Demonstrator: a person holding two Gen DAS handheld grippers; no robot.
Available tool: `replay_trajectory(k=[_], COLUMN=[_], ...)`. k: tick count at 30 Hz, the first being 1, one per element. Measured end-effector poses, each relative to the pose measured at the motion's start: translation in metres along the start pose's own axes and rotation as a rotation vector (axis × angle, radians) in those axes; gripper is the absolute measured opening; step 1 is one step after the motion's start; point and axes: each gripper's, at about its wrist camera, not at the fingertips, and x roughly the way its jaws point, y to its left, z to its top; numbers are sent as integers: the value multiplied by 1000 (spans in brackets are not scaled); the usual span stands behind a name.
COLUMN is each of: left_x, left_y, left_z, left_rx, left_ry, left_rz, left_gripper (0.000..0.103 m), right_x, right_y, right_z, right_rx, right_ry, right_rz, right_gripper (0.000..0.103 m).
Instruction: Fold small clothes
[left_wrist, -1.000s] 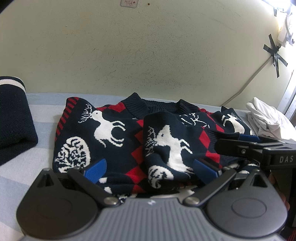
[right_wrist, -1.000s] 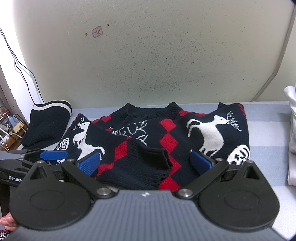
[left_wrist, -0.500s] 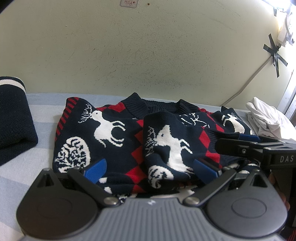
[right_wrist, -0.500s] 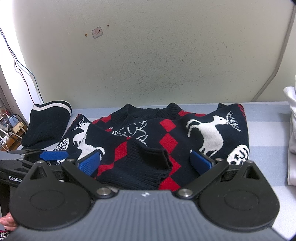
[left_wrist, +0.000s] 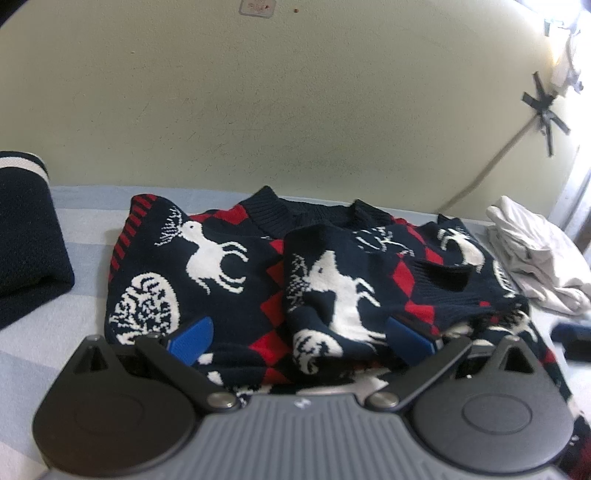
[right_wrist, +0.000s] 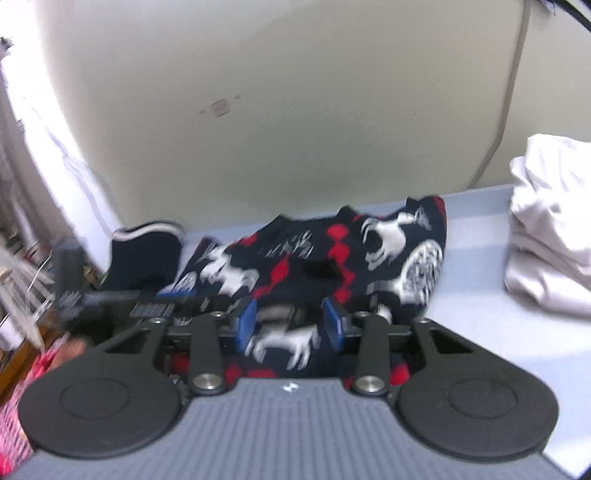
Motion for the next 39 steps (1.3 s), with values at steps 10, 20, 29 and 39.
replay_trajectory(k=[10, 20, 29, 39], left_x=[-150, -223, -286, -285], left_y=[48, 55, 63, 50], left_z=[-35, -148, -179, -194], left_rx=[-28, -182, -229, -264], left_ry=[-83, 5, -48, -63], left_rz=[45, 143, 245, 135], left_gripper=[103, 103, 103, 103], right_x=[-52, -21, 24, 50], right_y=[4, 56, 194, 201], right_z=[-48, -50, -78, -107], right_rx=[-39, -146, -584, -617], right_ry=[19, 113, 332, 344], right_rz=[55, 333, 612, 526], right_gripper=[44, 44, 58, 9])
